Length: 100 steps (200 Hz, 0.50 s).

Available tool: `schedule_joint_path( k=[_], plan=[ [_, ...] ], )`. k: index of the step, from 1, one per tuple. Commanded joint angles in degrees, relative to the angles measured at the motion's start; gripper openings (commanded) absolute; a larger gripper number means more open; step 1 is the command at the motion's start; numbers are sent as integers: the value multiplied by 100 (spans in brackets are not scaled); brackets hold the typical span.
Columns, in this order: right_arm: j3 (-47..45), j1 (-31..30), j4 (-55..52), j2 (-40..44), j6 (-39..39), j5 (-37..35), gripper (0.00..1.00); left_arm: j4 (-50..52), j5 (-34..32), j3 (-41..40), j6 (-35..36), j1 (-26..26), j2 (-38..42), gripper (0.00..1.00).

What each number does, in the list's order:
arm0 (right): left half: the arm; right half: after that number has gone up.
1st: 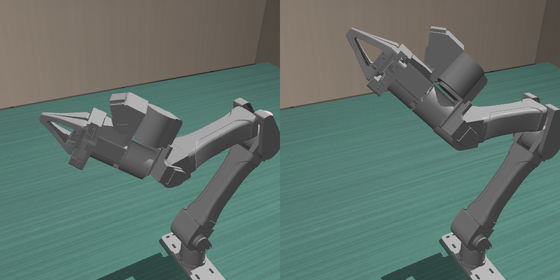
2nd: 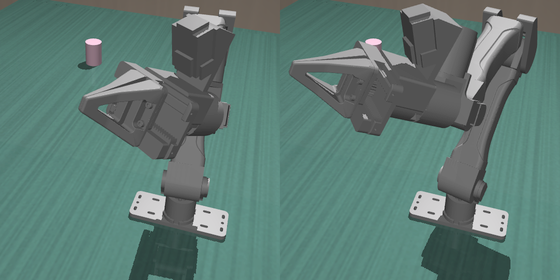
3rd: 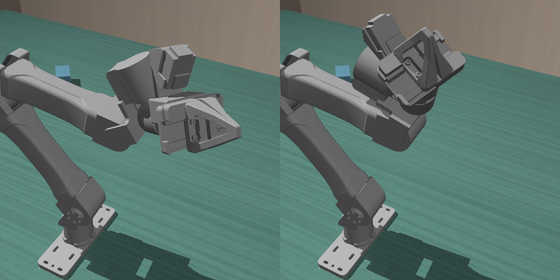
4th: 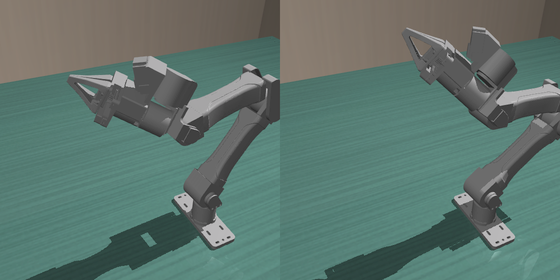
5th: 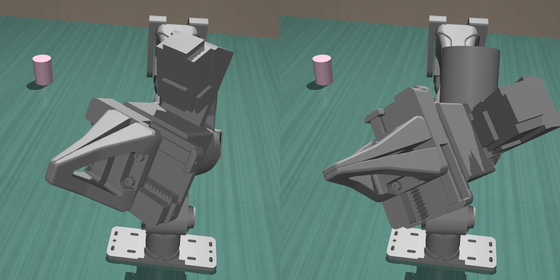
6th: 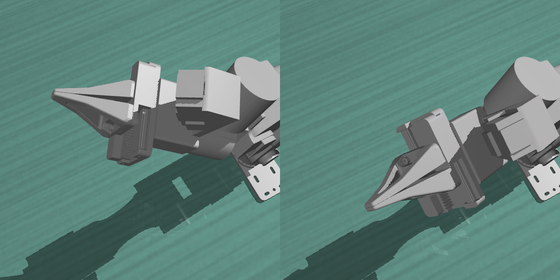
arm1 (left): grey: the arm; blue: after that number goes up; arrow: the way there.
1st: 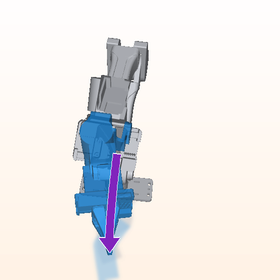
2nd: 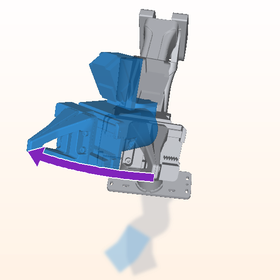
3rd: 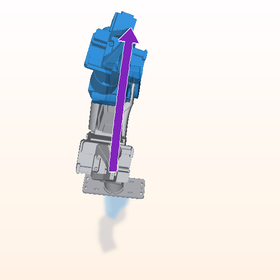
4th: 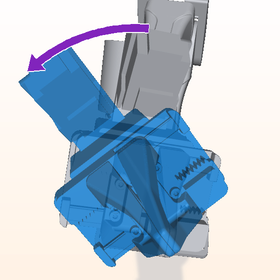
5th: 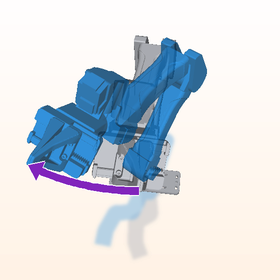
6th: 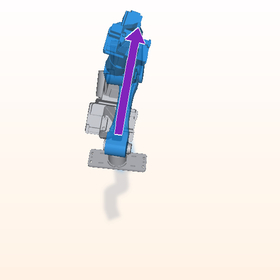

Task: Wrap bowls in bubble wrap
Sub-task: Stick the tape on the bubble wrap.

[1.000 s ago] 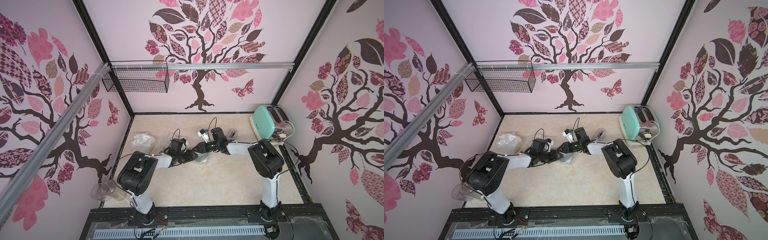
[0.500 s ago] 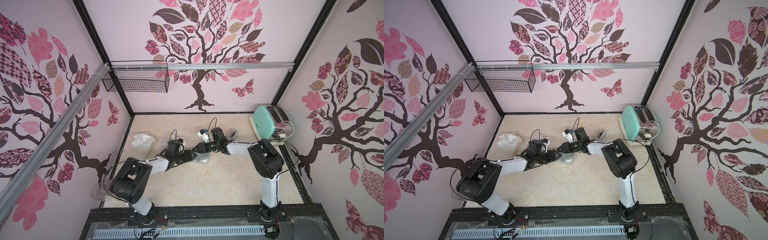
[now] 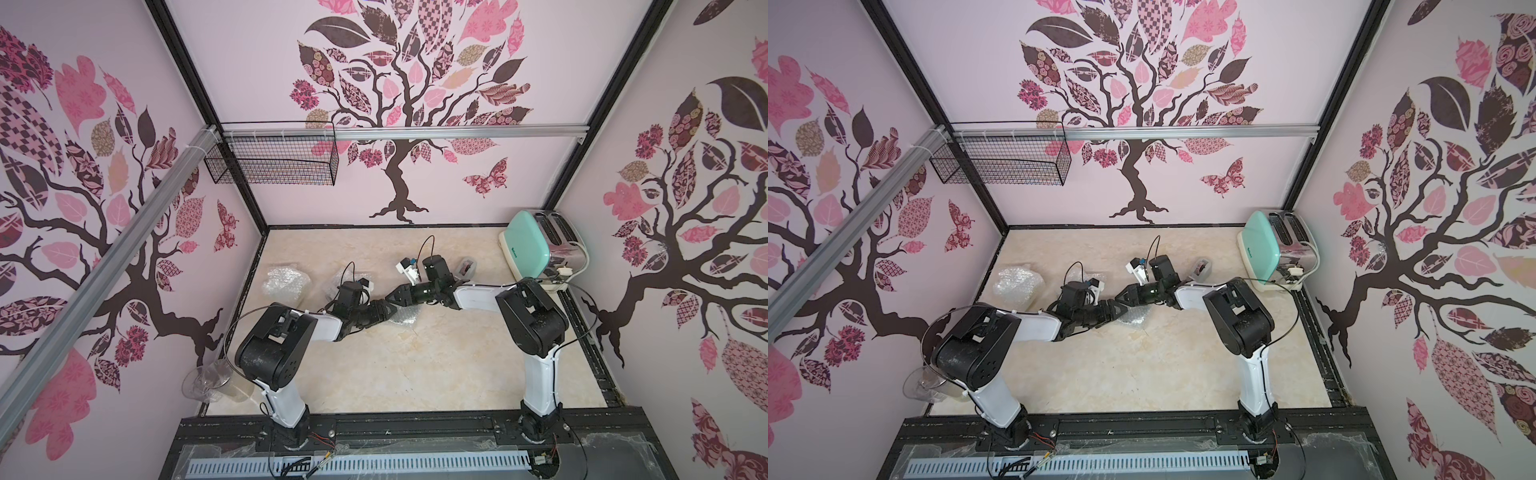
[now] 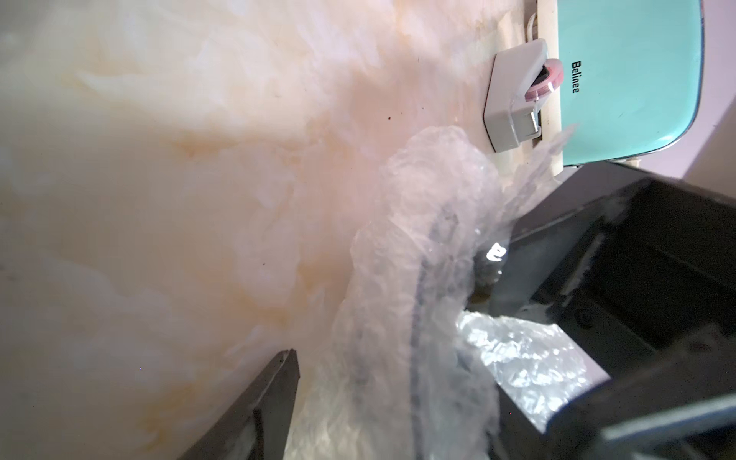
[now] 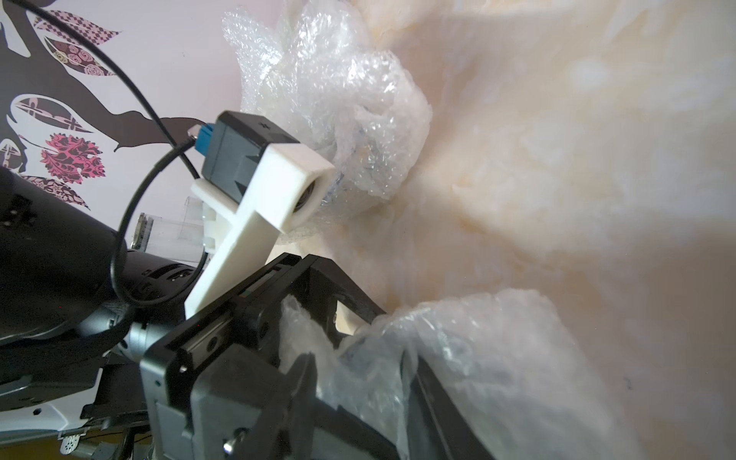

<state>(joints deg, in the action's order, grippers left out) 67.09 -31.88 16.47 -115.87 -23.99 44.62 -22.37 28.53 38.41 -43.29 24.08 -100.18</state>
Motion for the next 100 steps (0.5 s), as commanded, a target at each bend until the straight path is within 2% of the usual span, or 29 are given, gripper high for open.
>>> schedule_joint_path(
  k=[1,76,100],
  plan=[
    [-203,-86,-364,-93,52,3,41,-857,-62,-175,-234,-35,-32,66],
    [-212,-85,-372,-93,52,12,41,-1099,-52,-490,-193,-40,180,67],
    [-226,-82,-381,-93,69,13,41,-1480,79,-466,-325,-44,90,68]
  ],
)
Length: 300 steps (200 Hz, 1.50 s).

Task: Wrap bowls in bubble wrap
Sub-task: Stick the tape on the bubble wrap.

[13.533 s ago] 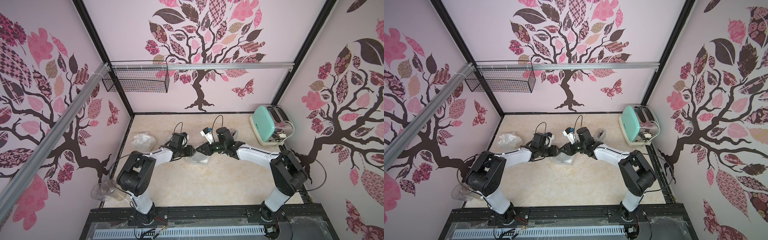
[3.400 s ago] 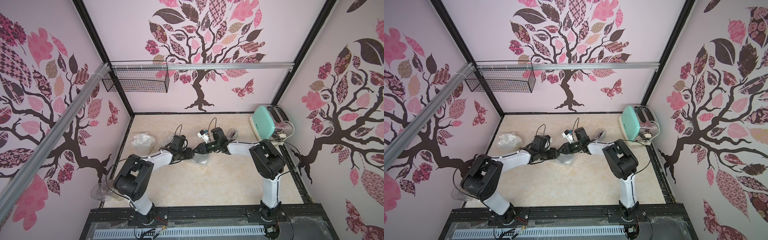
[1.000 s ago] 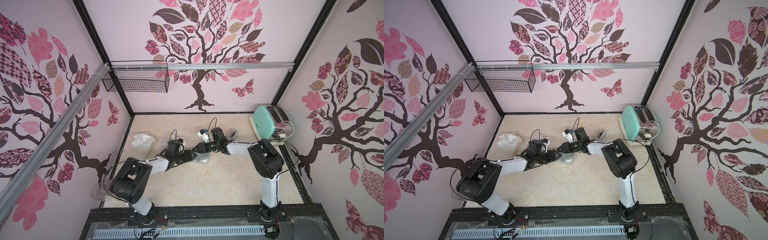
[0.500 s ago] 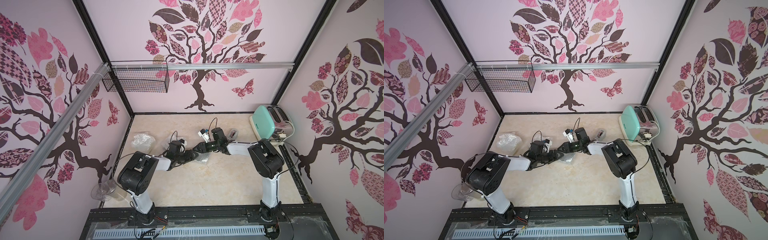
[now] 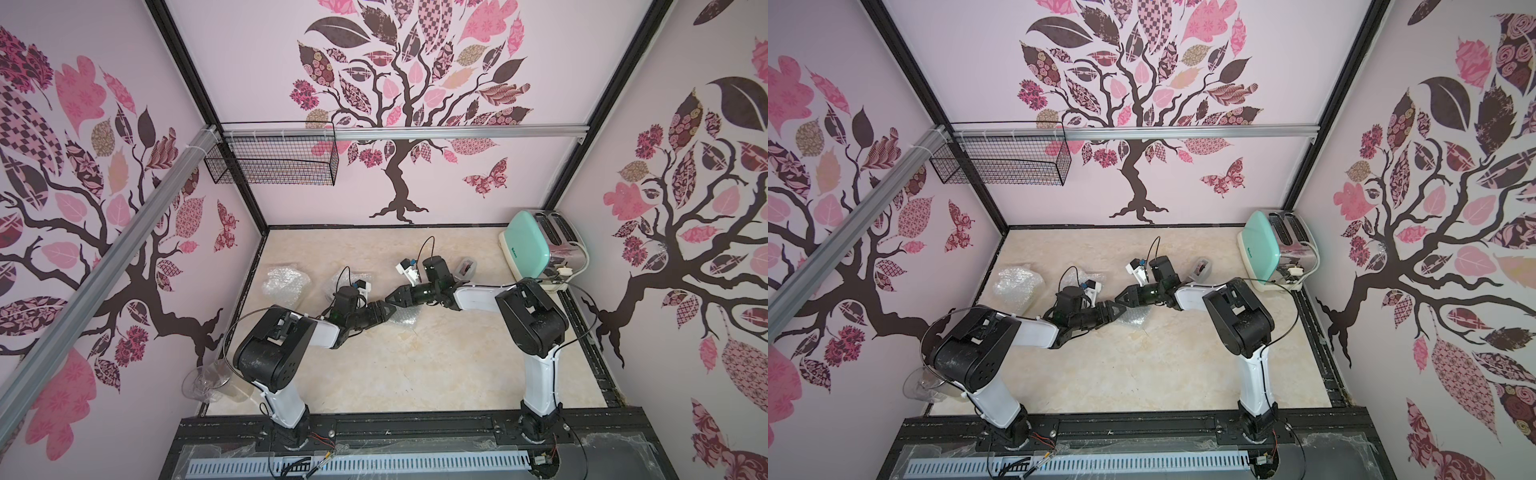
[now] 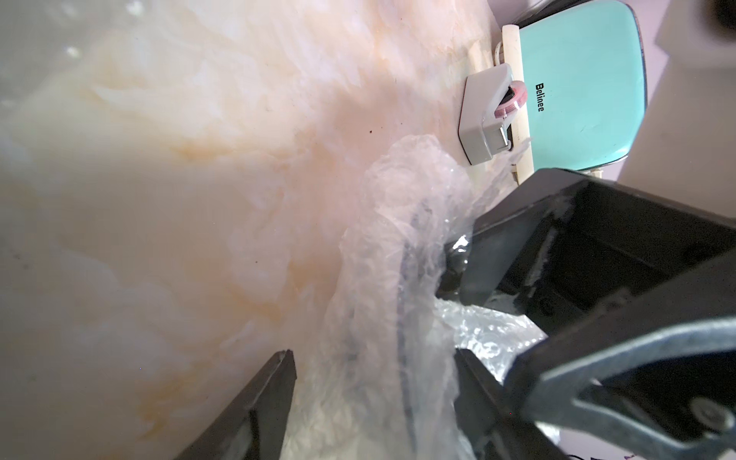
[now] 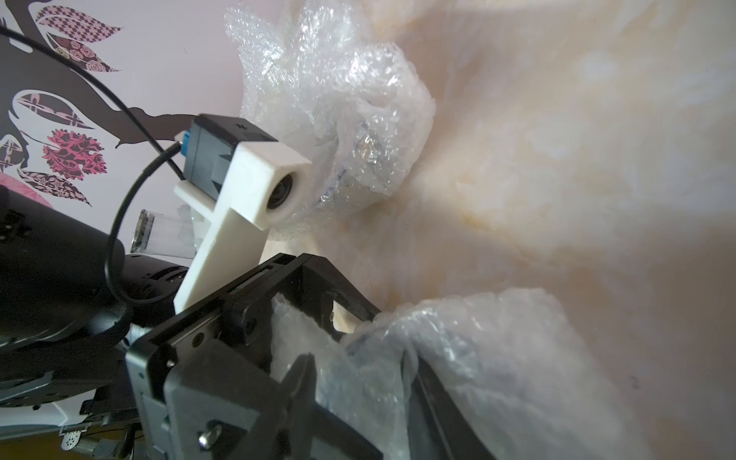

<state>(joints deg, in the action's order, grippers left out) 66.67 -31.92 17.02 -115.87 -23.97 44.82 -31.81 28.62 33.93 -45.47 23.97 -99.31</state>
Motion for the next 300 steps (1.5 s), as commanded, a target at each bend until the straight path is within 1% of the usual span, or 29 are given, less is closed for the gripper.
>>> schedule_joint_path(
  k=[1,31,49,75,95,124,147,194,218,241,268,300],
  plan=[
    [-187,-77,-436,-93,67,-8,41,-554,72,-18,-113,-42,1,68],
    [-207,-83,-427,-106,57,-8,41,-674,81,51,-113,-34,-18,68],
    [-193,-78,-427,-111,54,1,41,-533,95,151,-102,-50,-96,67],
    [-216,-82,-435,-98,57,5,41,-668,89,104,-138,-50,-179,67],
    [-220,-79,-427,-111,50,3,41,-638,-3,151,-193,-68,-290,64],
    [-251,-78,-410,-105,42,16,41,-799,-33,226,-365,-137,-531,57],
    [-284,-80,-385,-120,32,17,41,-1065,-26,200,-536,-182,-664,55],
    [-326,-87,-383,-111,25,-15,41,-1174,29,245,-625,-186,-812,49],
    [-340,-80,-375,-127,28,-29,41,-1154,29,263,-638,-185,-862,41],
    [-358,-78,-348,-126,24,-51,41,-1172,38,246,-656,-182,-913,37],
    [-370,-78,-326,-89,41,-130,41,-1196,108,228,-630,-183,-937,24],
    [-342,-84,-287,-9,59,-265,44,-1070,109,228,-578,-181,-917,13]
  ],
)
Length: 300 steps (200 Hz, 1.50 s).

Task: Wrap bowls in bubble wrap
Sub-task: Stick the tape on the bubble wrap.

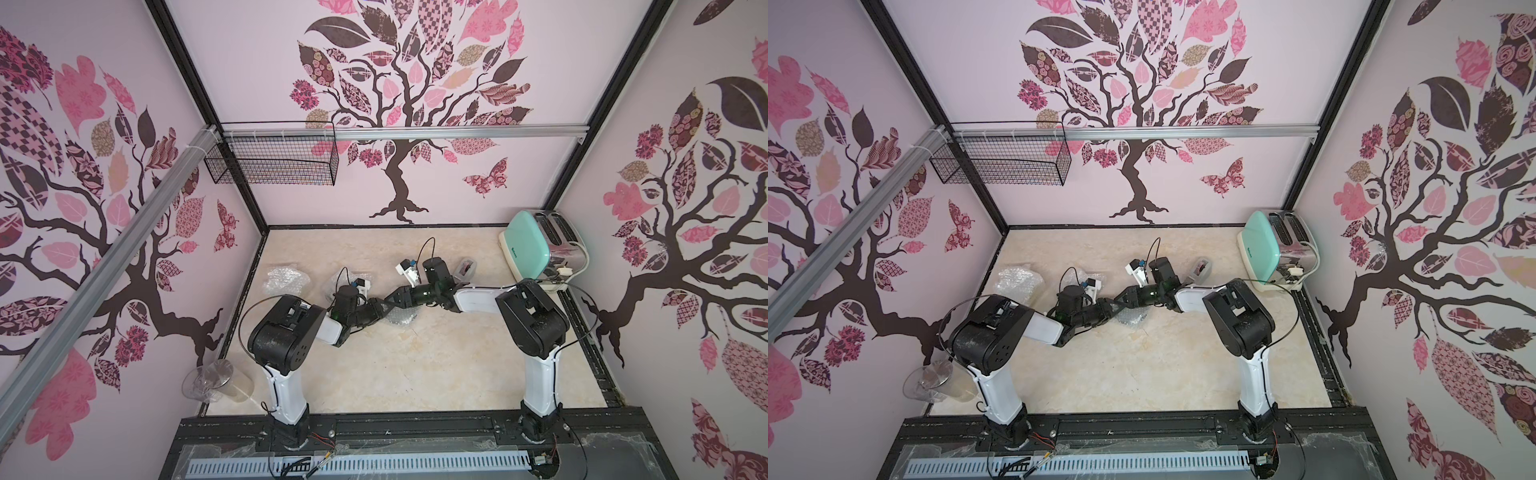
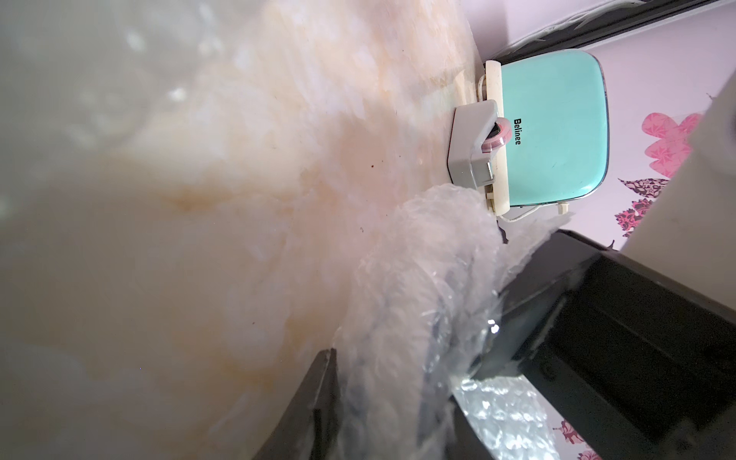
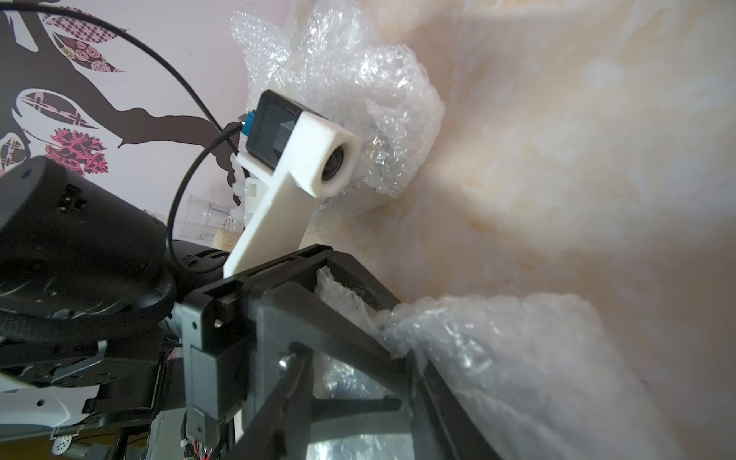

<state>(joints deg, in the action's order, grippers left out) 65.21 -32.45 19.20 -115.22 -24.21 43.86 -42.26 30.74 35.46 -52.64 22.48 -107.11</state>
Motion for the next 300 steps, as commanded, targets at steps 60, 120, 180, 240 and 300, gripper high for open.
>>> schedule_joint_path(
  k=[60,120,180,240,300],
  plan=[
    [-200,-31,-303,126,161,-509,47,115,-79,118,193,-35,-132,1],
    [-244,-25,-68,188,316,-861,50,224,-67,154,237,-33,-109,0],
    [-378,-26,488,300,436,-762,53,284,13,186,286,-38,-108,0],
    [-230,-25,178,382,876,-1031,56,332,37,189,350,-33,-53,0],
    [-468,-25,561,861,770,-1005,58,350,64,189,369,-24,-42,0]
  ],
)
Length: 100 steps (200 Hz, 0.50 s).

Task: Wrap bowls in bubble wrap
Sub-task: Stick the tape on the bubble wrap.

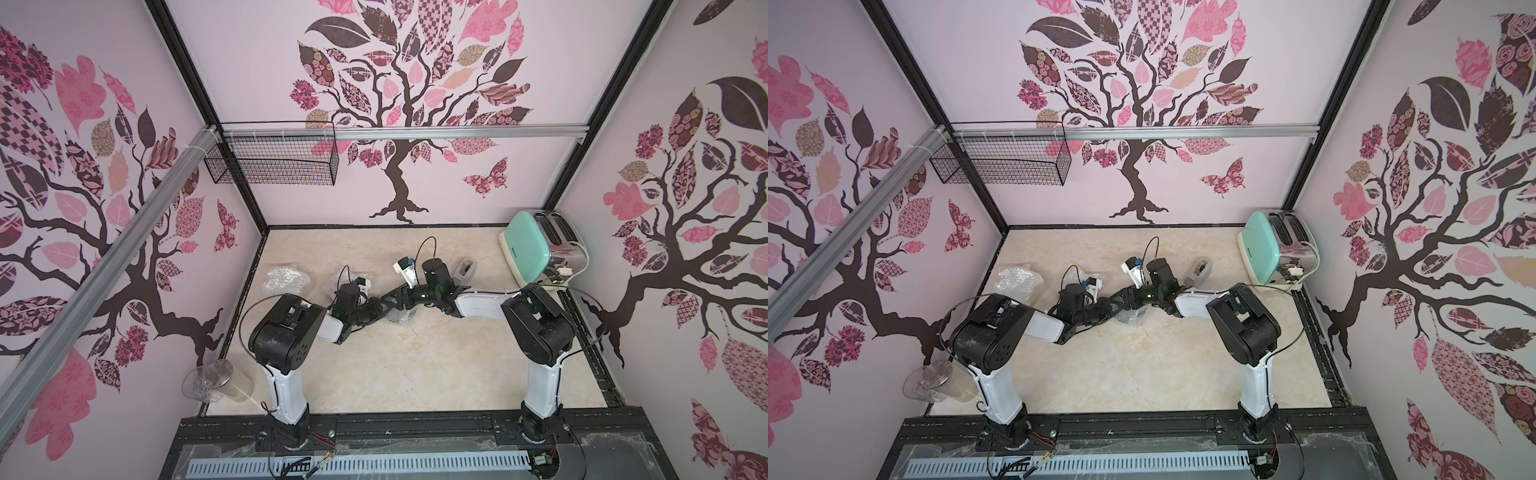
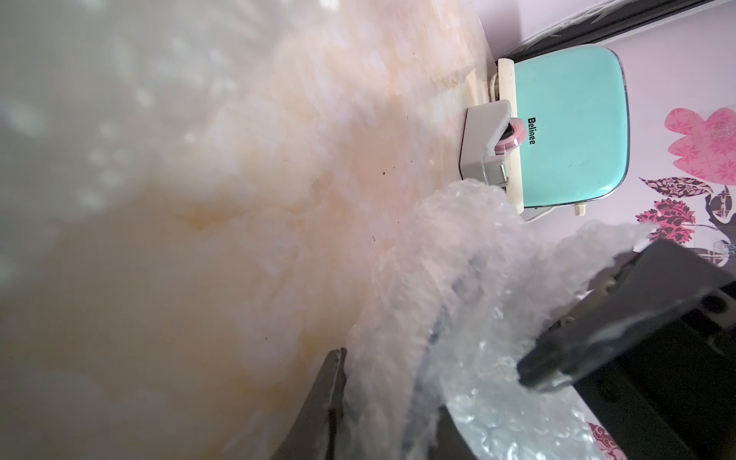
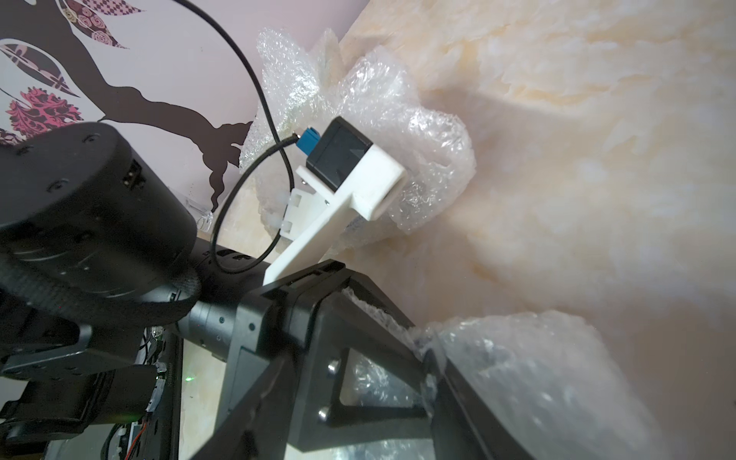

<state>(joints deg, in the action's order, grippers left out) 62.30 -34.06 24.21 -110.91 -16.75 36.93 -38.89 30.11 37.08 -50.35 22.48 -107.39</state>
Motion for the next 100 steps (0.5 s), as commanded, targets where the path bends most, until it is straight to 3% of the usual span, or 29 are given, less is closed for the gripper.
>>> schedule_joint_path(
  k=[1,51,100],
  plan=[
    [-194,137,81,448,20,-320,58,18,131,27,144,-24,-16,0],
    [-158,135,-153,623,68,-313,60,52,136,41,163,-25,15,0],
    [-40,137,-340,517,-193,573,57,223,162,49,221,-25,249,0]
  ],
)
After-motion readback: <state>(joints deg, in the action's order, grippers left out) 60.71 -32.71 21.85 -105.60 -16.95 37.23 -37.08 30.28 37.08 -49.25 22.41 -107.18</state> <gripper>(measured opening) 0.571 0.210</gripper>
